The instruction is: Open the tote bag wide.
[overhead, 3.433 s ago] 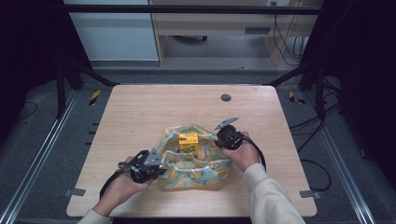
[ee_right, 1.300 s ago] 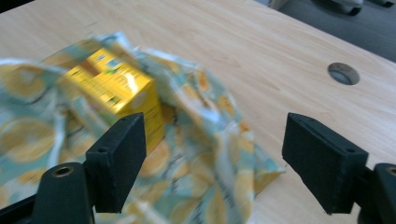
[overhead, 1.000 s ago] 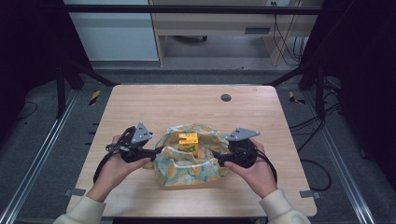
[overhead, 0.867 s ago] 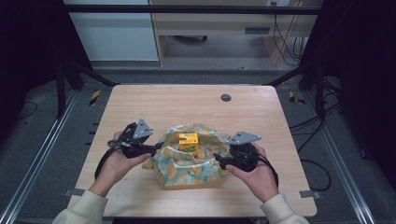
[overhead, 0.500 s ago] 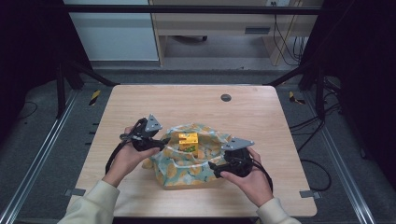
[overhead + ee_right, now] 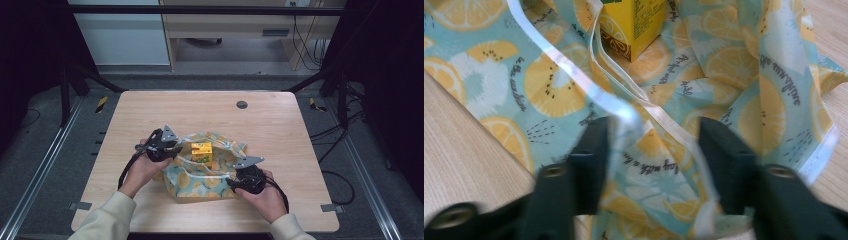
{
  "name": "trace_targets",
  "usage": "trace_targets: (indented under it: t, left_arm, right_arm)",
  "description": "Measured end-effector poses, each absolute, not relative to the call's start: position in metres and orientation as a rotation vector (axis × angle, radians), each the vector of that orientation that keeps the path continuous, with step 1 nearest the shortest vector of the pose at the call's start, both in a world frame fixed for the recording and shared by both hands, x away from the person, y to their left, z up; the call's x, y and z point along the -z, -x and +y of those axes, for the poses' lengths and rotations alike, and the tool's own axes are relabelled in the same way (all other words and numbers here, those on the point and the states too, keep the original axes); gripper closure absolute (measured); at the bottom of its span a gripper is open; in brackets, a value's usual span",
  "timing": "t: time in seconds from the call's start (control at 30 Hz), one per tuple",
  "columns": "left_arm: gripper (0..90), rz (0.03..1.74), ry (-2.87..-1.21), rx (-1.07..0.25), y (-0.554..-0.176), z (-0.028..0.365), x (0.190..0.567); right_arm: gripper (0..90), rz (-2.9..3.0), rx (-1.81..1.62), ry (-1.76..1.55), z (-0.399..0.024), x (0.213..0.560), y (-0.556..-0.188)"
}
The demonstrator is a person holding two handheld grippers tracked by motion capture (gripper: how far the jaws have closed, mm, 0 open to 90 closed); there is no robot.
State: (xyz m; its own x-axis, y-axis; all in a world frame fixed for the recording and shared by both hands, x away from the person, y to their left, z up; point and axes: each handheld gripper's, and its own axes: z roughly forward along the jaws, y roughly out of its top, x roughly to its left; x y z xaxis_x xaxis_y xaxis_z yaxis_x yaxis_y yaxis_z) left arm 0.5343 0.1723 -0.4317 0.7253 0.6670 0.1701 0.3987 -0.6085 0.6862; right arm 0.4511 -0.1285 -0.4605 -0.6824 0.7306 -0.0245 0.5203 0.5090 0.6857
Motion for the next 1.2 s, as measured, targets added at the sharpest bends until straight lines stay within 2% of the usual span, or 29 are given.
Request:
trace_targets:
  t: [0.07, 0.17, 0.4, 0.6, 1.2]
  left_arm:
    - [83.1, 0.805, -2.3, -0.542, -0.534, 0.173, 0.432]
    - [88.8, 0.811, -2.311, -0.535, -0.533, 0.173, 0.434]
    - [89.7, 0.844, -2.313, -0.54, -0.535, 0.178, 0.443]
    - [89.7, 0.863, -2.311, -0.543, -0.537, 0.182, 0.449]
    - [89.7, 0.914, -2.324, -0.53, -0.54, 0.193, 0.463]
  right_arm:
    - [66.9, 2.443, -0.962, -1.039, -0.129, 0.461, -0.451]
    - [76.2, 2.458, -0.969, -1.024, -0.13, 0.462, -0.451]
    - [85.8, 2.482, -0.964, -1.014, -0.133, 0.467, -0.451]
    - [89.2, 2.518, -0.965, -1.016, -0.135, 0.475, -0.45]
    - [90.0, 2.544, -0.985, -1.019, -0.14, 0.476, -0.446]
